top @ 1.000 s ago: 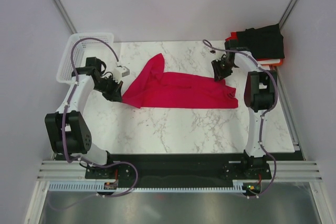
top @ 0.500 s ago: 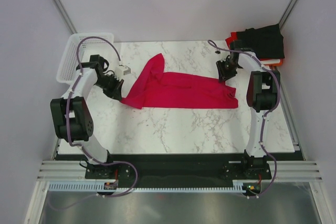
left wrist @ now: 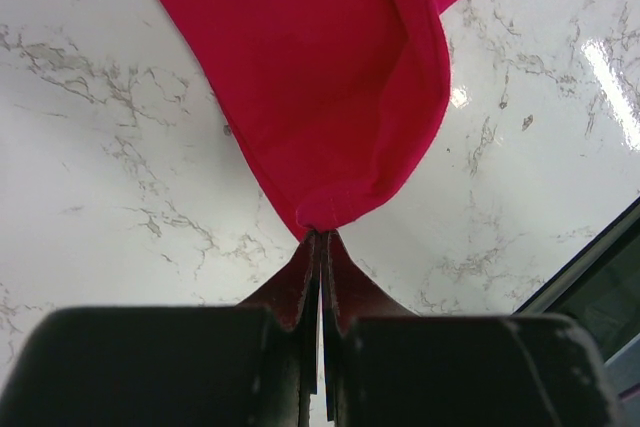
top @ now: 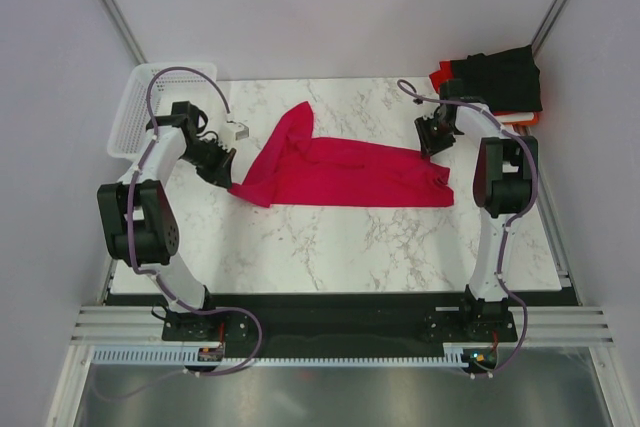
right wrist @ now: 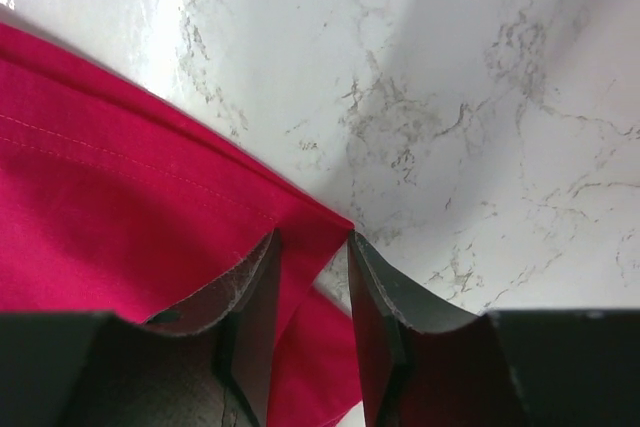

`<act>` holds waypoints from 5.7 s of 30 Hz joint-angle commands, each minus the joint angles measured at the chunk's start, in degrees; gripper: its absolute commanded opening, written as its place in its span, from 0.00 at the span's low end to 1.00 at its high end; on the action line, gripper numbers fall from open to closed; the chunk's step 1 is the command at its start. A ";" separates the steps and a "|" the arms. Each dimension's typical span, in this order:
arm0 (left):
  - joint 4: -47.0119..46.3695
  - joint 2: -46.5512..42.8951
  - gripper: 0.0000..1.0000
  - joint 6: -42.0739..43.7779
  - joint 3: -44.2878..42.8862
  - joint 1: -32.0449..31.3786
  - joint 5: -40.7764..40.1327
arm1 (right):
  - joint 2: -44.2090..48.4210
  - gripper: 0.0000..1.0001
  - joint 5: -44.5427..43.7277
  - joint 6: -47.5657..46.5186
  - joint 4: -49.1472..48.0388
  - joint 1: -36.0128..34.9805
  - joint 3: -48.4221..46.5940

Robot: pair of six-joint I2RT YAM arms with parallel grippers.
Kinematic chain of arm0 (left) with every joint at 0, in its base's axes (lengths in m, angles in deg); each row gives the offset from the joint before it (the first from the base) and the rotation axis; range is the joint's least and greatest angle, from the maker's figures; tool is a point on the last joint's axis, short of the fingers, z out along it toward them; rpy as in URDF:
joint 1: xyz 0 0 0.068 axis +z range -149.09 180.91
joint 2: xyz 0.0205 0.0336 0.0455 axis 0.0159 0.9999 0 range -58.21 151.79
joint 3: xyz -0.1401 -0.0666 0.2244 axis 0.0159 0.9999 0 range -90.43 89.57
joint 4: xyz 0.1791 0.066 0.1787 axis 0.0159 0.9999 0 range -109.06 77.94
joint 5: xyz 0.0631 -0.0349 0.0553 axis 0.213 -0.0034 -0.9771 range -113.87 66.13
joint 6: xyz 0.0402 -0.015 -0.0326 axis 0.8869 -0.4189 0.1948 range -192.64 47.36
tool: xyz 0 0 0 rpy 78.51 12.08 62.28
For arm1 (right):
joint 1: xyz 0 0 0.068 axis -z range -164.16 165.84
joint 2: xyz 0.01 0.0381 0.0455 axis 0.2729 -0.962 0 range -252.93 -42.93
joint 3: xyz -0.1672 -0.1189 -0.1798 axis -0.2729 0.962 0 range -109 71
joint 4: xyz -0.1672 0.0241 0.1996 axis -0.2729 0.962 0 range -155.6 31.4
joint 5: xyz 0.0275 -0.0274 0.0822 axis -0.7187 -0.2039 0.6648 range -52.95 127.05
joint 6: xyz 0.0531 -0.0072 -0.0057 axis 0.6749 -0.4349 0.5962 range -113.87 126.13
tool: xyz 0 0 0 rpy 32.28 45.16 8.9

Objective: Fold and stack the t-shirts
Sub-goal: Flatten the tshirt out, then fold the tshirt

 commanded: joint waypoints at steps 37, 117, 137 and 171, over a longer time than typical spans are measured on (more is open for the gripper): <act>-5.50 -5.10 0.02 -13.64 -43.21 0.12 4.62 | 39.30 0.00 -7.46 -12.27 -19.31 0.38 -6.49; -33.96 23.80 0.02 -9.16 -31.07 -1.37 -13.74 | -16.23 0.00 -16.78 -13.32 -34.59 -6.74 -34.18; -41.45 34.53 0.02 -12.41 -46.20 -1.46 -16.22 | -21.86 0.00 -20.39 -19.21 -47.18 -8.41 -39.72; -31.87 26.63 0.02 -12.24 -43.13 1.97 -0.74 | 10.82 0.00 -21.53 -19.30 -34.51 -8.50 -1.23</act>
